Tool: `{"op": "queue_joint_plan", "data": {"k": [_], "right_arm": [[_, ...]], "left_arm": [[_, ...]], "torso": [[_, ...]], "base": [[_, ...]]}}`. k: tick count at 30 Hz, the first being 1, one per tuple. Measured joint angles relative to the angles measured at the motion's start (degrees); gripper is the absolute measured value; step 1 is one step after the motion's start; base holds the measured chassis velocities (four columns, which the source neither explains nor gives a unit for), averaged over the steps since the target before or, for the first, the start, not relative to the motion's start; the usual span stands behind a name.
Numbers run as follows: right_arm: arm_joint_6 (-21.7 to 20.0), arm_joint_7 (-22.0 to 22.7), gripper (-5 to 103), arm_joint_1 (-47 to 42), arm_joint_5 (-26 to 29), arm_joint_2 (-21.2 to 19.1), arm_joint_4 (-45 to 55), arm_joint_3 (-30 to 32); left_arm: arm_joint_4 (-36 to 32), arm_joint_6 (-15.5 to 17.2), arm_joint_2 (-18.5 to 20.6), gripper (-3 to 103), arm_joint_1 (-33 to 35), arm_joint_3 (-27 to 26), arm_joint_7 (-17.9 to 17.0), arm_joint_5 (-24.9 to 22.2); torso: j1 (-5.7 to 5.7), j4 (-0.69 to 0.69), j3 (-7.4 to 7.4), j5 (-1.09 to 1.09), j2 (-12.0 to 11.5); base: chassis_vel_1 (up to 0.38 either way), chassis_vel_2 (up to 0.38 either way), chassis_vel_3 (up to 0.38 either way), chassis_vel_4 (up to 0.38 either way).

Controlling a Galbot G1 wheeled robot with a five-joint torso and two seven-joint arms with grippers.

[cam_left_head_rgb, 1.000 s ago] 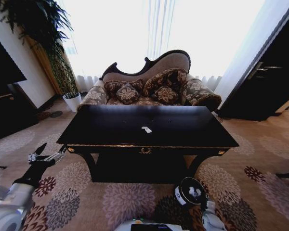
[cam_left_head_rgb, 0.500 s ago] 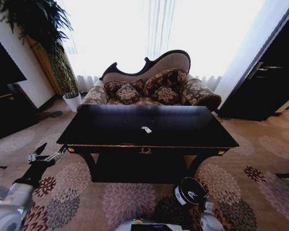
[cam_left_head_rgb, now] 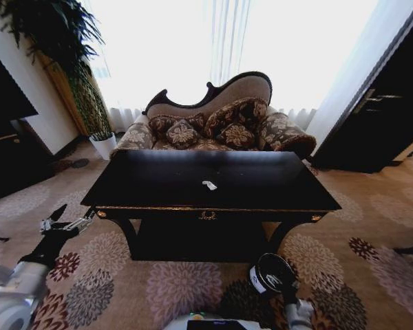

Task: Move to the front of the table and place the trash on the table into the trash bin.

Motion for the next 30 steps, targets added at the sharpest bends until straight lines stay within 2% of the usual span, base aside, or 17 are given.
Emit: {"op": "queue_joint_plan", "data": {"k": [8, 18, 23, 30], "right_arm": [[1.04, 0.16, 100, -7.74, -0.4, 1.06, 14.78, 3.66], [0.97, 1.04, 100, -13.01, 2.16, 1.54, 27.1, 9.31], [-0.93, 1.17, 100, -14.14, 4.15, 1.3, 33.03, 11.1], [-6.25, 1.56, 100, -12.89, 5.99, -1.15, 37.99, 11.75]], "left_arm": [[0.0, 0.0, 0.0, 100, 0.0, 0.0, 0.0, 0.0], [0.0, 0.0, 0.0, 100, 0.0, 0.0, 0.0, 0.0], [0.0, 0.0, 0.0, 100, 0.0, 0.0, 0.0, 0.0], [0.0, 0.0, 0.0, 100, 0.0, 0.0, 0.0, 0.0]], "torso": [[0.0, 0.01, 0.0, 0.0, 0.0], [0.0, 0.01, 0.0, 0.0, 0.0], [0.0, 0.01, 0.0, 0.0, 0.0], [0.0, 0.01, 0.01, 0.01, 0.0]], "base": [[0.0, 0.0, 0.0, 0.0], [0.0, 0.0, 0.0, 0.0], [0.0, 0.0, 0.0, 0.0], [0.0, 0.0, 0.0, 0.0]]}}
